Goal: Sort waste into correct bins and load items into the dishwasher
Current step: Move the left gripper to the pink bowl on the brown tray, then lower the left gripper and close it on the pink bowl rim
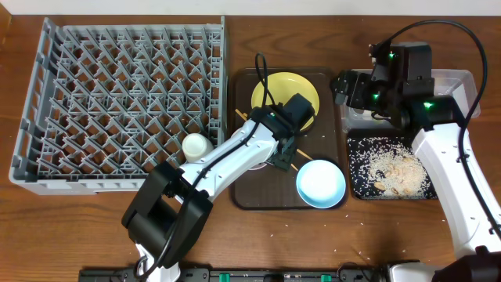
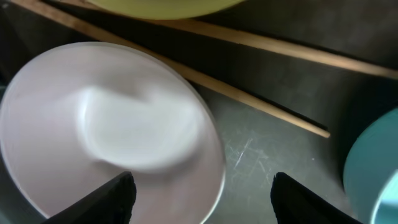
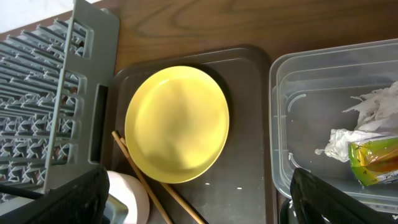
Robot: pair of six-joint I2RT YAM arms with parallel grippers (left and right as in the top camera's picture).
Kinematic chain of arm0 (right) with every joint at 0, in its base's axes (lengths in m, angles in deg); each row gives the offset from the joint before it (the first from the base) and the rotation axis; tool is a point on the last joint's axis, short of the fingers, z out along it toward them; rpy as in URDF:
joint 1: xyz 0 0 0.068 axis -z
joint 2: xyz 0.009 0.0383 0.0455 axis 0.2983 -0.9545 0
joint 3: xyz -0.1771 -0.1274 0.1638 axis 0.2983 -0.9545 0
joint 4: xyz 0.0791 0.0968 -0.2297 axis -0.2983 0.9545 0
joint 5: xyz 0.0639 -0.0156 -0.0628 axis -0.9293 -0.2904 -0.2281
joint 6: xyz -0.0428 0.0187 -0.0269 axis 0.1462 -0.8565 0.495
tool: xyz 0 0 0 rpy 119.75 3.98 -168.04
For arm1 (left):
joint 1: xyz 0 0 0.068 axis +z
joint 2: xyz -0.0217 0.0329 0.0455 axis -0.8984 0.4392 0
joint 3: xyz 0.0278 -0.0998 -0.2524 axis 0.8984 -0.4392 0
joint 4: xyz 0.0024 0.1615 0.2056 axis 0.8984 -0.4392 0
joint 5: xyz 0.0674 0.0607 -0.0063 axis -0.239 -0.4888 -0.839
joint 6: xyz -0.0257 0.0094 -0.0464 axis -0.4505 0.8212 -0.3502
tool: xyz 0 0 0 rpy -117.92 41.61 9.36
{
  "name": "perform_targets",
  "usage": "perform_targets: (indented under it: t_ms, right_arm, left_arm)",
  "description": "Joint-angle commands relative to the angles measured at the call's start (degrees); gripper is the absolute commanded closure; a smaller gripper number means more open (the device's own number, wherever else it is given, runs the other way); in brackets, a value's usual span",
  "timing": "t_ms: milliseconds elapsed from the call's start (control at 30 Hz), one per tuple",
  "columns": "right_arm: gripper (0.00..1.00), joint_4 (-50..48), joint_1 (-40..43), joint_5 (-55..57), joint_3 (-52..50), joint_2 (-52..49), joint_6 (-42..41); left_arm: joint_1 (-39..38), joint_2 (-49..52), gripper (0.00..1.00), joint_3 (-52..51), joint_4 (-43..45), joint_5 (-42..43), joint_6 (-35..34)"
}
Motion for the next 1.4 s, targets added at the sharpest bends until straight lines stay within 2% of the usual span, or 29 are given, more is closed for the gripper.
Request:
perform_targets:
  t_ms: [0,100,333,433,633,767,1033,1233,1367]
  right_arm:
    - [0.09,0.09,0.15,-0.31,0.74,0.11,-0.52]
    - [0.09,0.09,0.15,-0.31,0.72,0.11,-0.37]
    - [0.09,0.44,0.15,-0.31,0.72,0.11,-0.35]
    - [0.09,0.46,0.15,-0.31,0.74,0.11,-0.33]
    - [0.09,0.48,0.15,-0.31,0.74,0.11,-0.35]
    - [0.09,0.94,0.15,-0.31,0.74,0.11,-0.33]
    - [0.08,1.09,0.15,-0.09,0.74,0.11,0.04]
    - [0.07,1.09,0.17,1.03,0.74,0.11,0.04]
    - [0.07,1.2,0.17,1.42,0.74,0.11,0.04]
  left_arm:
    - [0.09,0.61,0.35,-0.68,-0.33,6.64,9.31]
    - [0.09,0.66,0.5,-0.68,-1.07,9.03,11.15]
    - [0.09,0.66,0.51,-1.16,-1.53,9.2,11.13]
    - [0.09,0.7,0.5,-1.84,-0.96,8.5,11.1]
    - [0.11,1.27,0.38,-1.88,-0.81,8.33,11.13]
    - [0.42,1.62,0.37,-1.86,-1.31,9.77,11.17]
    - [0.35,1.62,0.36,-1.86,-4.83,18.62,12.0]
    - [0.35,1.6,0.36,-0.46,-5.33,21.57,12.0]
    - [0.35,1.57,0.35,1.27,-4.63,32.22,11.98]
